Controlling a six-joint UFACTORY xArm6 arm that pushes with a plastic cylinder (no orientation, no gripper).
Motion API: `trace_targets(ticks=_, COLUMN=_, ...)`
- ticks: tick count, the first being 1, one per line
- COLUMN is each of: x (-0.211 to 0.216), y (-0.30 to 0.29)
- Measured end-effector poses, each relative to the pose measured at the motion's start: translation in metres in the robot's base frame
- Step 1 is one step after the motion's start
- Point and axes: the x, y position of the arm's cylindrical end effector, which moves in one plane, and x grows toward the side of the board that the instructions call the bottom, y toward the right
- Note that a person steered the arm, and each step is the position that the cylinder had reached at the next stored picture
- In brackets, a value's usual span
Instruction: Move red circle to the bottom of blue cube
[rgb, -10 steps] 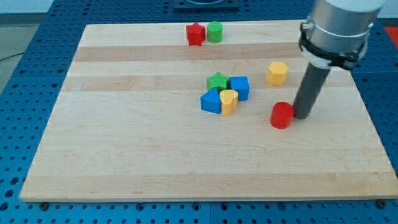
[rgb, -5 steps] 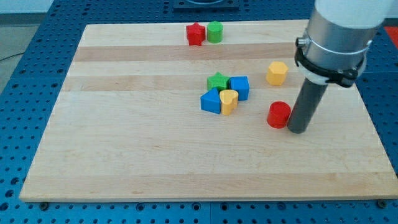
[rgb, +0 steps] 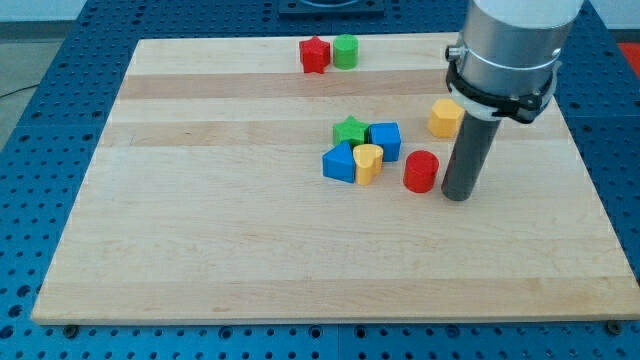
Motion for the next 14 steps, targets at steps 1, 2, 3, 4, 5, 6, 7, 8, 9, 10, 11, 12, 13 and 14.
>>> trace_targets(ticks=1, x=-0.007, y=-0.002)
trace_targets(ticks=2, x=-0.018, y=-0.006)
trace_targets(ticks=3, x=-0.023, y=-0.007)
trace_targets(ticks=4, x=0.006, y=-0.008)
trace_targets(ticks=5, x=0.016, y=-0.018)
trace_targets(ticks=6, x=-0.003, y=-0.031)
trace_targets(ticks=7, x=-0.022, y=-0.034)
trace_targets(ticks=8, x=-0.026, y=-0.034)
trace_targets(ticks=9, x=-0.026, y=-0.028)
trace_targets(ticks=10, x=-0.029, y=-0.001)
trace_targets(ticks=11, x=-0.049, y=0.002)
trace_targets(ticks=12, x=-0.058, y=-0.001)
trace_targets(ticks=13, x=-0.058, y=-0.013)
trace_targets(ticks=14, x=-0.058, y=-0.019)
